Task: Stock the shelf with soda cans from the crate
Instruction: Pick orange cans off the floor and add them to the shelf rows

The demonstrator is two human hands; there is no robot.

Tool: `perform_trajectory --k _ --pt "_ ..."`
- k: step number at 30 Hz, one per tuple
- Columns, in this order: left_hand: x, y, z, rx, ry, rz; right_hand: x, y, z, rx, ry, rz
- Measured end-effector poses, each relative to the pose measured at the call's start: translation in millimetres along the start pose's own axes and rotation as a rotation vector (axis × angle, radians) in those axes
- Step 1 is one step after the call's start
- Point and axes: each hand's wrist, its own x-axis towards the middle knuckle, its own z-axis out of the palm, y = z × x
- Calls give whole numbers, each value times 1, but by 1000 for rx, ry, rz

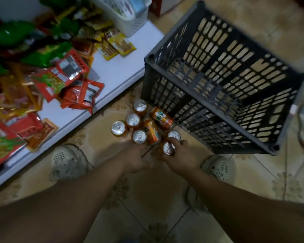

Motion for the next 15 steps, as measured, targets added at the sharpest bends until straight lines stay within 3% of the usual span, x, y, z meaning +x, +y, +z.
perform_trajectory --k 10,15 --pt "-151 67 -71 -303 278 173 -129 -124 -88 510 309 -397" --pt "-237 91 -98 -549 520 266 -191 -200 -127 928 297 -502"
